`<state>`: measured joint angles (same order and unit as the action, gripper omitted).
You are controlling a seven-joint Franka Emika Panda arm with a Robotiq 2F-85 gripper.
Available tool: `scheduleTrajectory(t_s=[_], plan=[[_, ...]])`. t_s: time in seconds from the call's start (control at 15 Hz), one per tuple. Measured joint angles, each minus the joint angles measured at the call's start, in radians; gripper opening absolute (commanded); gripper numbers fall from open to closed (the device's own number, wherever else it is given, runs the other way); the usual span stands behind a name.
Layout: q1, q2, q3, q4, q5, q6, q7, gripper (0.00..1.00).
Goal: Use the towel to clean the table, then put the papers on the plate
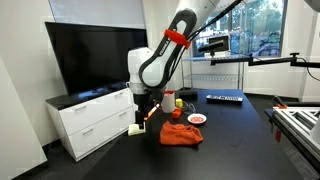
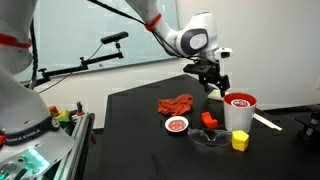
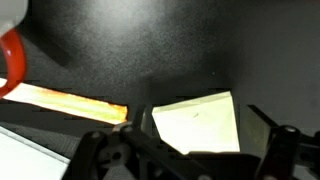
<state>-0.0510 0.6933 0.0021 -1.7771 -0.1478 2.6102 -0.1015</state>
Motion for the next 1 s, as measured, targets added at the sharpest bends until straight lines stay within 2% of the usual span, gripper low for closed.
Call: scheduleTrajectory(t_s=[0.4, 0.8, 0.87, 0.93, 1.0], plan=[[-0.020, 0.031, 0.026, 0.044, 0.000, -0.001, -0.136, 1.00], [-0.037, 0.083, 0.044, 0.100, -0.001, -0.008, -0.197, 1.00], [-0.037, 0.089, 0.045, 0.107, -0.001, -0.012, -0.202, 0.98], [-0.038, 0.094, 0.047, 0.113, -0.001, -0.017, -0.207, 0.73], [-0.038, 0.098, 0.049, 0.117, -0.001, -0.020, -0.211, 0.73]])
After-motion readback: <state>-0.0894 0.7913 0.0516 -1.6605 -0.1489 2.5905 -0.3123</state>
